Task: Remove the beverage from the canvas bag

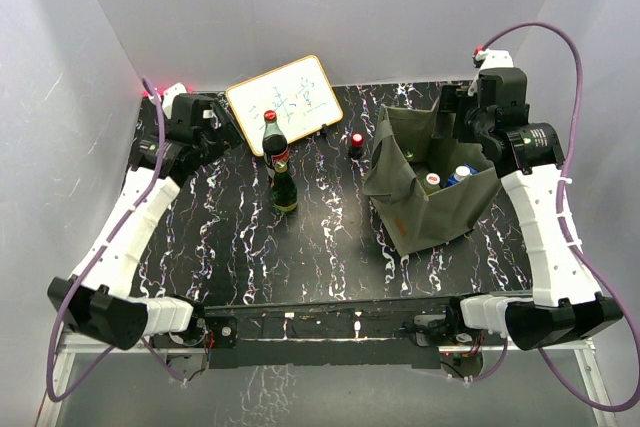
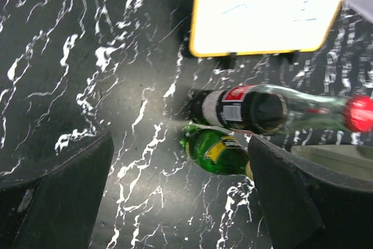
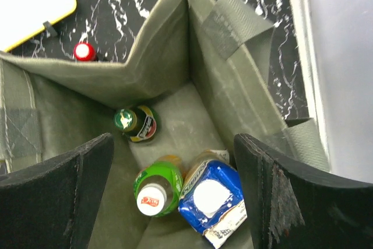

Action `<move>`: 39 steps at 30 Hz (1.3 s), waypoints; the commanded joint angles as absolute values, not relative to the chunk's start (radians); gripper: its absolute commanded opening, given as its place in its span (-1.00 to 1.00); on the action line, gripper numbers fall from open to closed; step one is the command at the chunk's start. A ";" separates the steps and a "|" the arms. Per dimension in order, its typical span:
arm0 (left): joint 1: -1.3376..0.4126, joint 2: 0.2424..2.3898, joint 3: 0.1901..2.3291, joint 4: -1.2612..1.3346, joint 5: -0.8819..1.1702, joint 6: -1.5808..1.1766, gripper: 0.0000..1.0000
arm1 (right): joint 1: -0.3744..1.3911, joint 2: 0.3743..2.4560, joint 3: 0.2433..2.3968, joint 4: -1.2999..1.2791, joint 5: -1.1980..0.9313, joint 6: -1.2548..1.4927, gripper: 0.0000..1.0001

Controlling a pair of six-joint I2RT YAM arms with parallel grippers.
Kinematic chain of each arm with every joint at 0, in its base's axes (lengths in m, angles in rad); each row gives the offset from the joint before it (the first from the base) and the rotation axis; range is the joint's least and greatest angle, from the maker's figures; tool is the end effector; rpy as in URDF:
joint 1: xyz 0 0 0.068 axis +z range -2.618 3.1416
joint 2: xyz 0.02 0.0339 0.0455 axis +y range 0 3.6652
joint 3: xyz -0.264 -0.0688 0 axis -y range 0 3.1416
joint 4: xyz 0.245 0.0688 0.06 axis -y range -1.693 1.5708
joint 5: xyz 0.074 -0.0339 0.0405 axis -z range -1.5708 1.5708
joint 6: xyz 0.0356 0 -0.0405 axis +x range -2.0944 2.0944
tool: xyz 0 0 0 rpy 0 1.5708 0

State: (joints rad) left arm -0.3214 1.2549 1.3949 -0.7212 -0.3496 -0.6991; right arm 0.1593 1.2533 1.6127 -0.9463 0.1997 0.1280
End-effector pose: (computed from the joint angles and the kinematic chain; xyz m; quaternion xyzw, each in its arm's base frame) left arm 0.2525 -0.0712 0.3990 -0.2438 0.8357 -0.0948 0.4828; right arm 0.2346 0.0305 0.4463 0.0334 0.8777 -0.0197 0.4777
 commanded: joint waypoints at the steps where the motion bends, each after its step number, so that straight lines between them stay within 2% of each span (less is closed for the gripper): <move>1: -0.296 1.348 1.431 -0.818 -0.416 -0.741 0.94 | 0.138 1.225 1.568 -0.983 0.075 0.114 0.75; 7: -0.257 1.375 1.436 -0.855 -0.427 -0.704 0.94 | 0.135 1.252 1.491 -0.980 0.031 0.047 0.76; 19: -0.203 1.409 1.382 -0.842 -0.421 -0.740 0.94 | 0.144 1.359 1.329 -0.732 -0.190 -0.094 0.72; 34: -0.180 1.434 1.378 -0.813 -0.419 -0.744 0.94 | 0.181 1.372 1.082 -0.290 -0.217 -0.244 0.68; 39: -0.175 1.441 1.381 -0.791 -0.413 -0.730 0.94 | 0.183 1.394 1.044 -0.248 -0.225 -0.255 0.65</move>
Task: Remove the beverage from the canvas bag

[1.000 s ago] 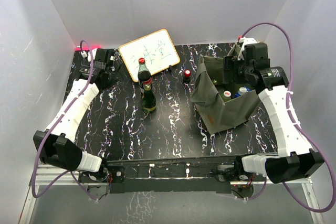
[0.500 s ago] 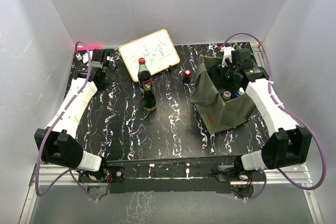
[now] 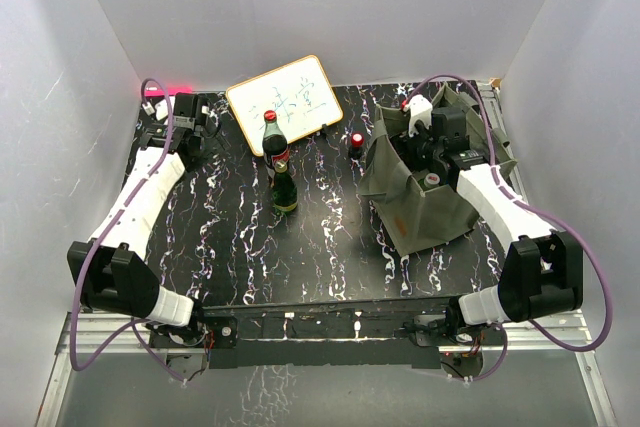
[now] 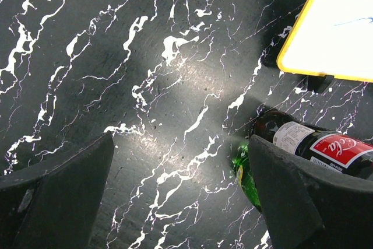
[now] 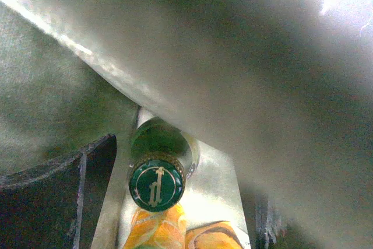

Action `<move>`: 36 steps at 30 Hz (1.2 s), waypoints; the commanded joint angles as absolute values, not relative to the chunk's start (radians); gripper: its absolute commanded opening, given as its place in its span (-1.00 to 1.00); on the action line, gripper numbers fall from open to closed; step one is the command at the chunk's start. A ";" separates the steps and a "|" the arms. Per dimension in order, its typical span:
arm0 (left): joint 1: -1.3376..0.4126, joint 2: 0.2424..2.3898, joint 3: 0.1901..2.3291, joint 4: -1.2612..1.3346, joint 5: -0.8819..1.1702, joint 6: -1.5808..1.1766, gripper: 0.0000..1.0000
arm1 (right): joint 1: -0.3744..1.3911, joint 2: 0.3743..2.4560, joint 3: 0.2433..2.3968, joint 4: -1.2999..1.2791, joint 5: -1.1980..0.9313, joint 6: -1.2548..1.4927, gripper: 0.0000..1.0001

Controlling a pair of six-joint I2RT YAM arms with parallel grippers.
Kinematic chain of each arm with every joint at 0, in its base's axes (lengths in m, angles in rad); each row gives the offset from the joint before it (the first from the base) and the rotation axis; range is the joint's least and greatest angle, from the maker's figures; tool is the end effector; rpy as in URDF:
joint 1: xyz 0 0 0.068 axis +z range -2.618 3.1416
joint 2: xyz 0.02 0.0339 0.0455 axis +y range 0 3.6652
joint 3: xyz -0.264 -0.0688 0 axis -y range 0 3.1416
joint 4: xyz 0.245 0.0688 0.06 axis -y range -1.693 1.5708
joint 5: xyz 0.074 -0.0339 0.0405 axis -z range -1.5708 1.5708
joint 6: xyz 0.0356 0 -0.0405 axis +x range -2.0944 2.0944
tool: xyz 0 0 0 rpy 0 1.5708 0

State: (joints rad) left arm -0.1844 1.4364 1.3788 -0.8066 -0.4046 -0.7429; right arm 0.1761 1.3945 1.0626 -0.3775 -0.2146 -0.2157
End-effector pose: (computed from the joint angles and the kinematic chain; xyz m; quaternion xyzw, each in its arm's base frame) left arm 0.2994 -0.0416 0.3397 -0.3202 0.8643 0.0170 0.3875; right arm 0.3013 0.0613 0.2794 -0.2197 0.8775 0.0891 0.4169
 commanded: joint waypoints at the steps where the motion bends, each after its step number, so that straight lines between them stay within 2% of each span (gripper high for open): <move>1: -0.174 1.443 1.383 -0.788 -0.413 -0.726 0.94 | 0.181 1.392 1.032 -0.231 -0.212 -0.251 0.64; 6: -0.172 1.445 1.387 -0.771 -0.405 -0.702 0.94 | 0.182 1.388 0.988 -0.215 -0.208 -0.256 0.52; 15: -0.168 1.410 1.357 -0.739 -0.384 -0.664 0.94 | 0.182 1.365 0.933 -0.199 -0.162 -0.240 0.48; 20: -0.169 1.373 1.305 -0.695 -0.354 -0.644 0.93 | 0.182 1.325 0.878 -0.169 -0.134 -0.208 0.17; 25: -0.169 1.283 1.255 -0.659 -0.329 -0.625 0.93 | 0.183 1.300 0.841 -0.123 -0.143 -0.220 0.37; 28: -0.168 1.253 1.234 -0.638 -0.320 -0.587 0.93 | 0.185 1.290 0.827 -0.089 -0.127 -0.206 0.36; 30: -0.168 1.234 1.227 -0.635 -0.311 -0.571 0.93 | 0.186 1.294 0.823 -0.077 -0.133 -0.185 0.23; 36: -0.169 1.178 1.219 -0.637 -0.238 -0.552 0.92 | 0.184 1.295 0.887 -0.094 -0.110 -0.096 -0.58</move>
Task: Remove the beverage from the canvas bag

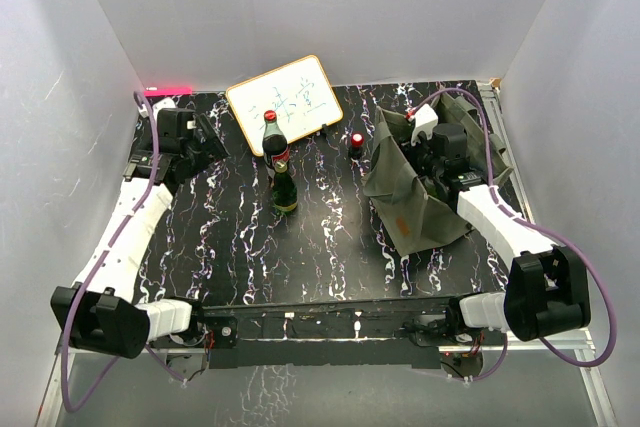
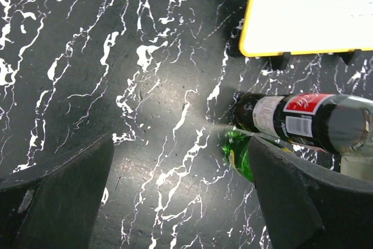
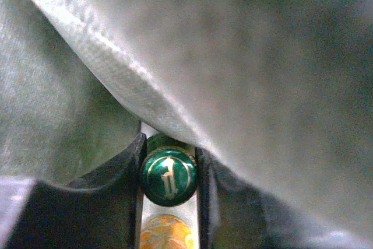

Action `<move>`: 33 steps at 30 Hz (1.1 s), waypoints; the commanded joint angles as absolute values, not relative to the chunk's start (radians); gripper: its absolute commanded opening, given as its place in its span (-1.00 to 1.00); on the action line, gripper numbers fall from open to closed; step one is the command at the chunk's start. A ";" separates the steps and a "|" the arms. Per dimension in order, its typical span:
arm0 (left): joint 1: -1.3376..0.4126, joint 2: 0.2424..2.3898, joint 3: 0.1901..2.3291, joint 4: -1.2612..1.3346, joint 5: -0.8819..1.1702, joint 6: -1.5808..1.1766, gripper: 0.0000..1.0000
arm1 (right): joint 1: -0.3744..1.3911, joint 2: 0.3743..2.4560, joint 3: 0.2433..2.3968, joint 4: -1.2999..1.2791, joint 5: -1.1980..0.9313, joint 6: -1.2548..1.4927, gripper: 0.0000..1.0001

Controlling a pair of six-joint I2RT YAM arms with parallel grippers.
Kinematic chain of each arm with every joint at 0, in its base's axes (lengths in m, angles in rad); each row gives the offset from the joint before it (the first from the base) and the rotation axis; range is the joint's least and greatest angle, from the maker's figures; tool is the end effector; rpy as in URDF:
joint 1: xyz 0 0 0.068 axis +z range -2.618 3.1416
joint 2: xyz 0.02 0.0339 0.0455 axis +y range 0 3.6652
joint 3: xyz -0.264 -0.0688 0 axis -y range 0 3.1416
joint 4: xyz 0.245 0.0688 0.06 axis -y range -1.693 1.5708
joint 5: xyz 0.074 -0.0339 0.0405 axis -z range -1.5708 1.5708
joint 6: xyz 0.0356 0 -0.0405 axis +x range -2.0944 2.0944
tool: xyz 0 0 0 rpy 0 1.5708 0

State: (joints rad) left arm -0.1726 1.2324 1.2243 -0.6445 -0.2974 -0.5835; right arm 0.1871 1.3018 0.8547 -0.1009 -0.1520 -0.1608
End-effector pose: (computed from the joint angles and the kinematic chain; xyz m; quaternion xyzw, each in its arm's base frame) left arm 0.2615 -0.0350 0.3549 -0.2451 0.8545 -0.0383 0.4563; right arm 0.2838 0.0592 0.2593 -0.1871 0.8500 0.0726 0.4871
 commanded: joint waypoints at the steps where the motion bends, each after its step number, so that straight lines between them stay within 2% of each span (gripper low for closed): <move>1: -0.168 1.168 1.223 -0.639 -0.222 -0.554 0.92 | 0.184 1.290 0.906 -0.094 -0.098 -0.072 -0.74; 3: -0.169 1.148 1.226 -0.639 -0.186 -0.551 0.92 | 0.184 1.284 0.946 -0.100 -0.067 -0.012 -0.84; 10: -0.169 1.049 1.200 -0.607 -0.106 -0.646 0.87 | 0.171 1.270 1.097 -0.192 0.064 0.334 -0.85; 19: -0.168 0.963 1.123 -0.558 -0.070 -0.782 0.81 | 0.145 1.292 1.400 -0.487 0.109 0.548 -0.85; 25: -0.169 0.981 1.156 -0.568 -0.081 -0.740 0.81 | 0.047 1.312 1.507 -0.596 -0.024 0.722 -0.85; 33: -0.169 0.969 1.140 -0.548 -0.072 -0.754 0.81 | -0.072 1.307 1.500 -0.600 -0.218 0.836 -0.85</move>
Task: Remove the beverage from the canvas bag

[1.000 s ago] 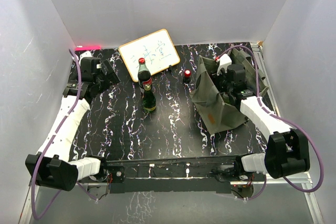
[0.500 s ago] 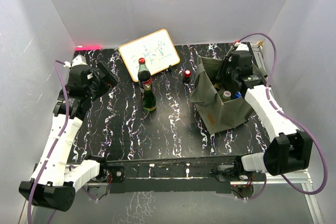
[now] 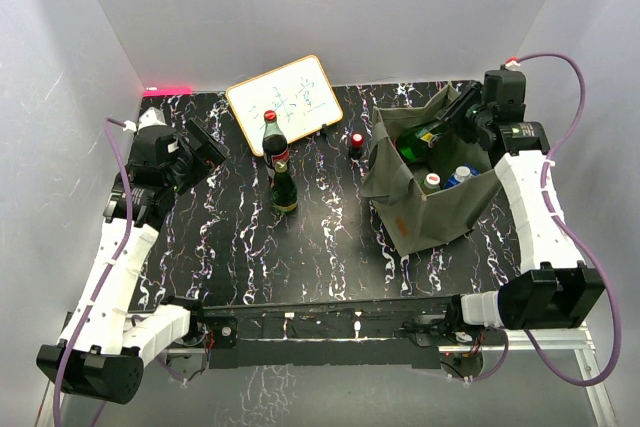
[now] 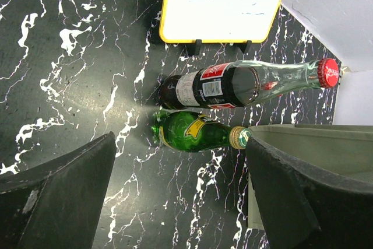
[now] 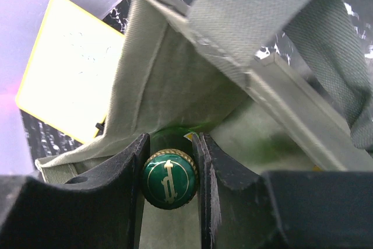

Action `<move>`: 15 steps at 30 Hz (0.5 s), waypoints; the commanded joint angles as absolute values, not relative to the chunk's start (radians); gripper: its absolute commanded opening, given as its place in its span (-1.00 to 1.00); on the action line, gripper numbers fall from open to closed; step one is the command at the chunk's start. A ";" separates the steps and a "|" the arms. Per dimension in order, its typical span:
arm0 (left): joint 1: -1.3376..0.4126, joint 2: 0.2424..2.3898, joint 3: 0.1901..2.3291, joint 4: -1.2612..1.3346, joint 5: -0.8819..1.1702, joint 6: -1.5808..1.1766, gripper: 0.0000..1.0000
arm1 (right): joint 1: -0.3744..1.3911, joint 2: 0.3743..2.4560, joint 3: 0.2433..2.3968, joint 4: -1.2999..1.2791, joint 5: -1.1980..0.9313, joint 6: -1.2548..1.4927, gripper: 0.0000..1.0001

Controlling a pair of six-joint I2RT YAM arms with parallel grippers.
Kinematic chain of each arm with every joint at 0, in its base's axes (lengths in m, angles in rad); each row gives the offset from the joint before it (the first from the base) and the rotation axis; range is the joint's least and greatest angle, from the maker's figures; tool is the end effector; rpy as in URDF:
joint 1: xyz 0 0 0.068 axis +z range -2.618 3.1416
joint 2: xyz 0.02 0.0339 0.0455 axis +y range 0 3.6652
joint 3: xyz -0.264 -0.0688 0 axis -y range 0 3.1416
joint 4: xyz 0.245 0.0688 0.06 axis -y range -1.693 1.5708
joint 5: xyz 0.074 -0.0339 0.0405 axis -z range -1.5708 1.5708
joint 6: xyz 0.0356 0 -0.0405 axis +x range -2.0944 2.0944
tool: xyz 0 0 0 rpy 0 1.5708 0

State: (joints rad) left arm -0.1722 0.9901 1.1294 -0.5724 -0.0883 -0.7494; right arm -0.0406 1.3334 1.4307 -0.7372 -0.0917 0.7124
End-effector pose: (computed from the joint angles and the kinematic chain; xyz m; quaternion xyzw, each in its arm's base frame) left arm 0.2063 -0.0327 0.3817 -0.2623 0.8001 -0.2060 0.4985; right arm 0.2836 -0.0083 0.3883 0.3091 0.8377 0.1865 0.4098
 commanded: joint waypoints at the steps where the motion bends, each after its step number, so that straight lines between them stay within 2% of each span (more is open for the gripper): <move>1: -0.169 0.966 1.137 -0.548 -0.072 -0.755 0.81 | -0.081 1.305 1.499 -0.601 -0.229 0.839 -0.85; 15: -0.169 0.966 1.154 -0.547 -0.070 -0.718 0.82 | -0.190 1.273 1.642 -0.654 -0.292 1.010 -0.85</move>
State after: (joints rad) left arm -0.1722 0.9798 1.1294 -0.5632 -0.0879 -0.7410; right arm -0.1608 1.3350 1.4921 -0.8055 -0.2264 0.8749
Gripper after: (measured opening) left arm 0.908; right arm 0.343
